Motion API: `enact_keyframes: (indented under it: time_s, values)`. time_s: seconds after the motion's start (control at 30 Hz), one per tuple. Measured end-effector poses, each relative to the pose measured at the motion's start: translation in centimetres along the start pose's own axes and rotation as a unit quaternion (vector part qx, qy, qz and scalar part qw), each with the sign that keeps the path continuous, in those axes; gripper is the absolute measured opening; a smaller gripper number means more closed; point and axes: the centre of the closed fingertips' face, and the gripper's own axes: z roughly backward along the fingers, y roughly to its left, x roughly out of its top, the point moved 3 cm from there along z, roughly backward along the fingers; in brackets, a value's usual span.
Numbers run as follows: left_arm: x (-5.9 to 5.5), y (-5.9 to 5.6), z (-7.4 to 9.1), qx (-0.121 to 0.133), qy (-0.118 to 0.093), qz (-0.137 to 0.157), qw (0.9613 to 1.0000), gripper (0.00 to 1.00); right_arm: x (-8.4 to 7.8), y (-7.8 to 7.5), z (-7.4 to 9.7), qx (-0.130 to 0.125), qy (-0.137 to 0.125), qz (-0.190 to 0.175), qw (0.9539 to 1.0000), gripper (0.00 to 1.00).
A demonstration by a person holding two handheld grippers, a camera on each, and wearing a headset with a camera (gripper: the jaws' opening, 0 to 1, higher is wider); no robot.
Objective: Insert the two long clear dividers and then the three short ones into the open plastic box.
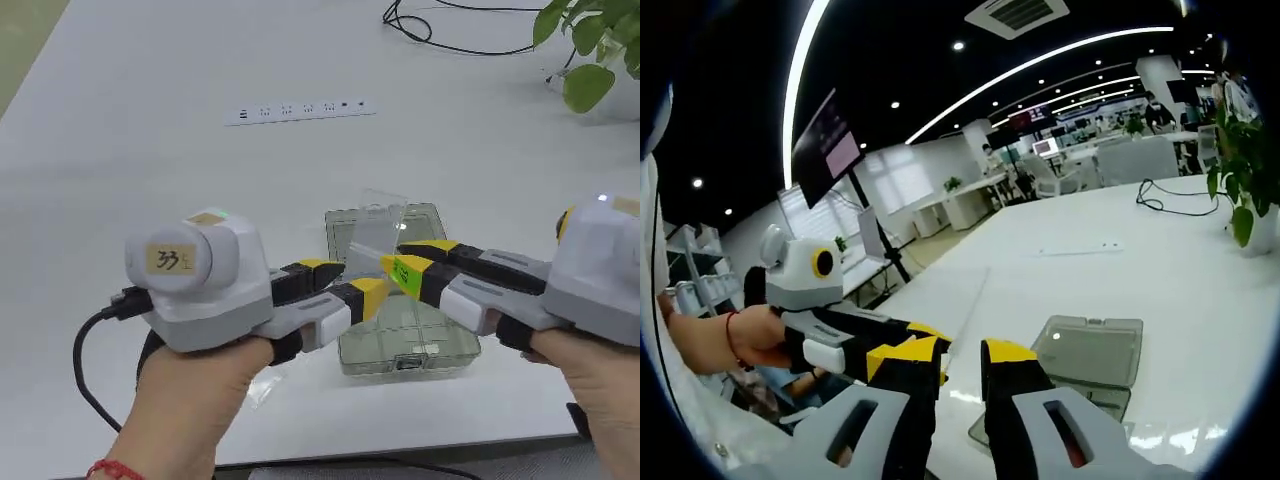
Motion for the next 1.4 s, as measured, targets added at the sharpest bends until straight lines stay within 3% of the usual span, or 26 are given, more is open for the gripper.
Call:
enact_keyframes:
  time_s: [0.23, 0.5, 0.73, 0.9, 1.07, 1.2, 1.4]
  values:
    - [0.1, -0.3, 0.0, -0.001, -0.003, -0.005, 1.0000, 0.31, -0.1, 0.0, -0.4, -0.009, 0.003, -0.015, 0.9998, 0.09]
    - [0.2, -0.5, -0.2, -0.003, -0.007, -0.004, 1.0000, 0.31, 0.1, 0.2, -0.5, -0.029, 0.000, -0.034, 0.9990, 0.06]
    - [0.2, -0.7, -0.2, -0.013, -0.006, -0.008, 0.9999, 0.33, 0.2, -0.2, -0.4, -0.030, 0.004, -0.042, 0.9987, 0.06]
    - [-0.5, -0.4, 0.2, -0.021, -0.003, -0.037, 0.9991, 0.43, 0.6, -1.6, 0.2, -0.045, 0.009, -0.053, 0.9975, 0.06]
    - [-1.1, 0.7, 1.0, -0.025, 0.001, -0.057, 0.9980, 0.46, 0.3, -3.7, 1.1, -0.068, 0.030, -0.067, 0.9950, 0.06]
    - [-1.7, 1.4, 1.5, -0.029, 0.012, -0.094, 0.9950, 0.51, 0.2, -4.8, 1.4, -0.080, 0.047, -0.069, 0.9933, 0.06]
    - [-2.3, 2.1, 2.1, -0.036, 0.017, -0.121, 0.9918, 0.59, -0.6, -6.1, 1.7, -0.095, 0.078, -0.083, 0.9889, 0.06]
